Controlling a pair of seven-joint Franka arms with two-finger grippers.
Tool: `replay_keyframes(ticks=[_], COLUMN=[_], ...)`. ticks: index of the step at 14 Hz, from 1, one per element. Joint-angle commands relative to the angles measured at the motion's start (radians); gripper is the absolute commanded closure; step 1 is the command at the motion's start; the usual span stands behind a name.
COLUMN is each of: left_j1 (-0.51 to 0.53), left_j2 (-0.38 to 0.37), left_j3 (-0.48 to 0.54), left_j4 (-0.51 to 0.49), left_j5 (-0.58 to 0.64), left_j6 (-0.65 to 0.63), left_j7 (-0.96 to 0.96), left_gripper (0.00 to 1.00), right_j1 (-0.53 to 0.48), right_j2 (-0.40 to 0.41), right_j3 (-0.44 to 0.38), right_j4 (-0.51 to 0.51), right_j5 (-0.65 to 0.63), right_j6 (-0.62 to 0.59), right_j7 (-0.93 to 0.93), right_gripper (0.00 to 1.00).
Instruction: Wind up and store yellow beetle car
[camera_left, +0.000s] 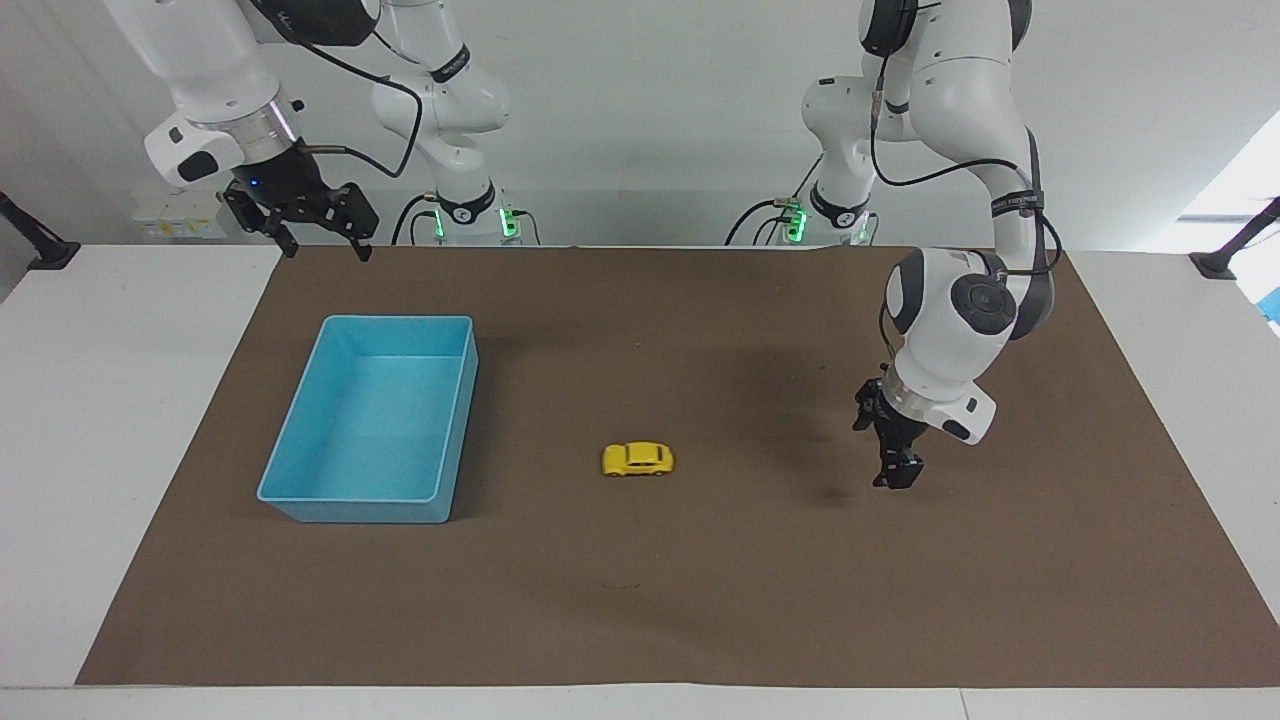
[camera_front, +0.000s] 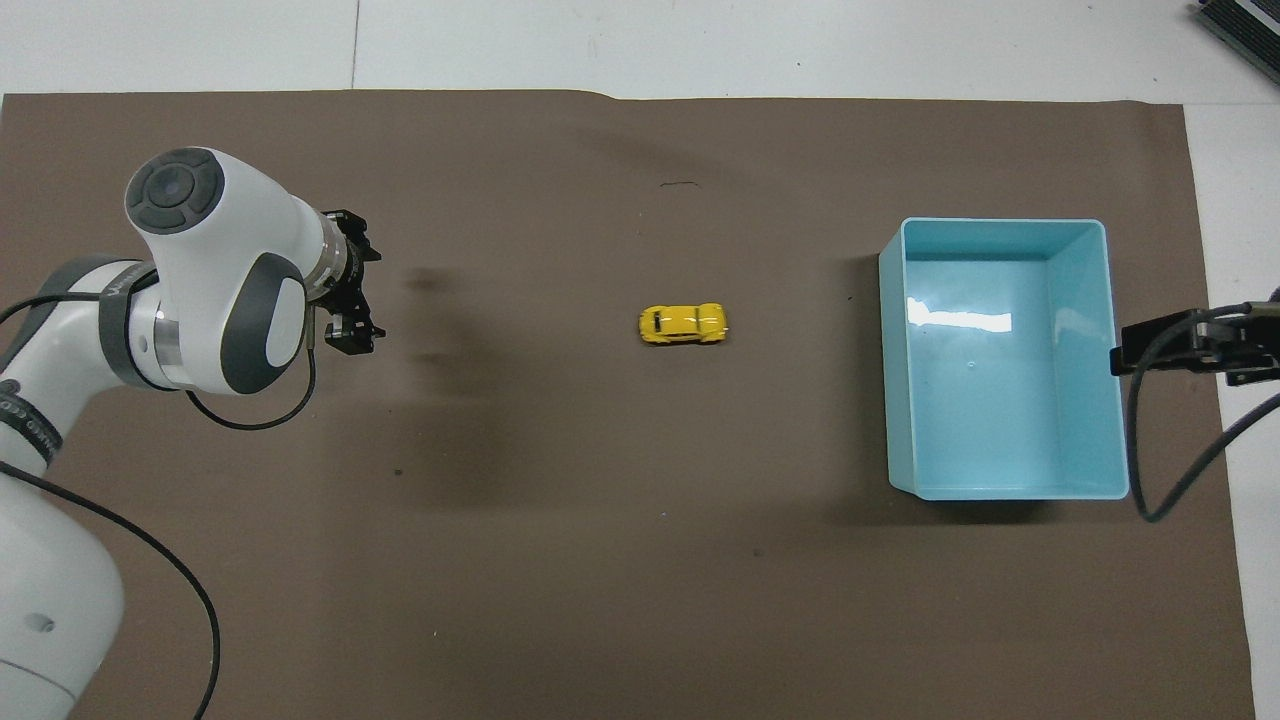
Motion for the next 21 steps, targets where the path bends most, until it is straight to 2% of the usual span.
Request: replay_keyframes(ticks=[1, 9, 14, 18, 21], left_j1=[0.011, 0.017, 0.028, 0.030, 0.031], left_j2=[-0.004, -0.005, -0.037, -0.085, -0.114], left_j3=[-0.006, -0.006, -0.005, 0.003, 0.014], left_j4=[0.007, 0.033, 0.068, 0.068, 0.077], left_j5=[0.007, 0.008, 0.010, 0.025, 0.025], left_j6=[-0.019, -0.016, -0.024, -0.045, -0.116], left_j7=[0.013, 0.014, 0.016, 0.169, 0.373], left_gripper=[0.00, 0.00, 0.00, 0.00, 0.00], right_j1=[0.005, 0.005, 0.005, 0.005, 0.005], right_j2=[0.008, 0.007, 0.007, 0.007, 0.007], right_j3=[-0.006, -0.006, -0.006, -0.006, -0.006], right_j4=[0.016, 0.016, 0.016, 0.016, 0.016], right_j5=[0.013, 0.013, 0.013, 0.013, 0.013], right_j6=[-0.009, -0.009, -0.009, -0.009, -0.009], right_j7=[0.009, 0.009, 0.009, 0.011, 0.009], right_gripper=[0.00, 0.00, 0.00, 0.00, 0.00])
